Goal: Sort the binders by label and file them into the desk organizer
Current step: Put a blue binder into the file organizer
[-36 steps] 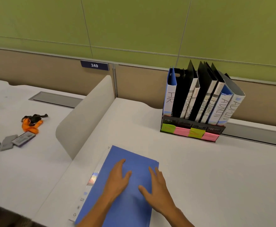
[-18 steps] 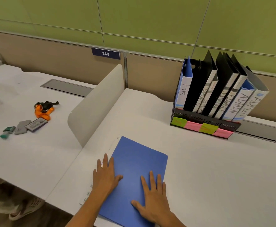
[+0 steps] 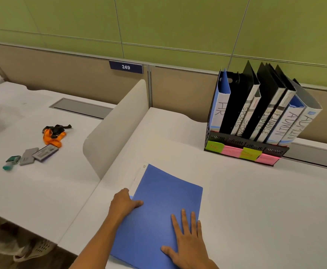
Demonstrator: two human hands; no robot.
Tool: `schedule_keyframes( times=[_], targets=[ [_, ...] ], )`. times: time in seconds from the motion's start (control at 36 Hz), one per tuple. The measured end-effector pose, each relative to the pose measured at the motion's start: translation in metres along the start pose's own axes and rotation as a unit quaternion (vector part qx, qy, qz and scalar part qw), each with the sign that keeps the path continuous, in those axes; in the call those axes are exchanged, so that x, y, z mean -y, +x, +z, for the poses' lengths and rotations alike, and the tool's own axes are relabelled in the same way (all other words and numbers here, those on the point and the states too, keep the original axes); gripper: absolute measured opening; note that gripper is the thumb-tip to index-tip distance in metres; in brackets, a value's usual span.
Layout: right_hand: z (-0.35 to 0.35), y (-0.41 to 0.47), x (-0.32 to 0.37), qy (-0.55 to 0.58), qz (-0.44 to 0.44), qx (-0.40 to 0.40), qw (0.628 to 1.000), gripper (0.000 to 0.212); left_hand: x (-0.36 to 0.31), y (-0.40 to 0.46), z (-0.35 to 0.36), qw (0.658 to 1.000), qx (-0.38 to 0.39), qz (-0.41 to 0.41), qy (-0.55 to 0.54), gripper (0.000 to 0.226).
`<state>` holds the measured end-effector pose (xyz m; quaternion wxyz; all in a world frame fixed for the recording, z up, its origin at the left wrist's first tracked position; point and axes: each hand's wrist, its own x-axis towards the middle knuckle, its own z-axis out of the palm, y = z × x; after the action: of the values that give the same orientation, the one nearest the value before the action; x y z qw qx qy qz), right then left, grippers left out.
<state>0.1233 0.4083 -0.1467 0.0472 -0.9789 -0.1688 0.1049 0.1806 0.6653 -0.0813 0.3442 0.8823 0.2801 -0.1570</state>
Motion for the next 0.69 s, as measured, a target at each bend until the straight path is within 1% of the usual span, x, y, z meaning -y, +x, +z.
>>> schedule_keyframes(
  times=[0.08,0.11,0.14,0.22,0.28,0.33,0.47,0.53,0.58,0.64,0.69],
  targets=[
    [-0.006,0.003,-0.008,0.017,-0.01,0.063,0.998,0.108,-0.002,0.002,-0.003,0.996,0.027,-0.004,-0.08,0.056],
    [-0.003,0.005,-0.012,0.032,-0.022,0.067,0.997,0.111,-0.003,0.001,-0.004,0.994,0.034,-0.003,-0.103,0.059],
    [-0.002,0.006,-0.016,0.054,-0.019,0.084,0.995,0.112,-0.005,0.0,-0.005,0.991,0.04,0.001,-0.124,0.058],
    [-0.006,0.01,-0.029,0.087,-0.009,0.116,0.989,0.115,-0.015,-0.005,-0.009,0.98,0.068,0.011,-0.189,0.045],
    [-0.013,0.01,-0.037,0.131,-0.006,0.116,0.984,0.115,-0.025,-0.008,-0.012,0.967,0.102,0.008,-0.234,0.041],
    [-0.018,0.012,-0.047,0.177,-0.009,0.101,0.979,0.114,-0.037,-0.013,-0.014,0.953,0.14,0.01,-0.269,0.042],
    [-0.035,0.011,-0.066,0.293,-0.003,0.084,0.952,0.116,-0.069,-0.032,-0.023,0.927,0.216,0.066,-0.299,0.054],
    [-0.042,0.008,-0.072,0.337,0.006,0.064,0.939,0.109,-0.082,-0.042,-0.025,0.918,0.244,0.099,-0.298,0.06],
    [-0.05,0.006,-0.077,0.378,0.017,0.041,0.925,0.094,-0.094,-0.053,-0.026,0.911,0.266,0.135,-0.286,0.065],
    [-0.058,0.004,-0.081,0.418,0.034,0.018,0.908,0.076,-0.107,-0.065,-0.023,0.908,0.269,0.165,-0.277,0.068],
    [-0.065,0.002,-0.083,0.461,0.052,-0.002,0.886,0.066,-0.12,-0.075,-0.019,0.903,0.272,0.189,-0.274,0.07]
  ],
)
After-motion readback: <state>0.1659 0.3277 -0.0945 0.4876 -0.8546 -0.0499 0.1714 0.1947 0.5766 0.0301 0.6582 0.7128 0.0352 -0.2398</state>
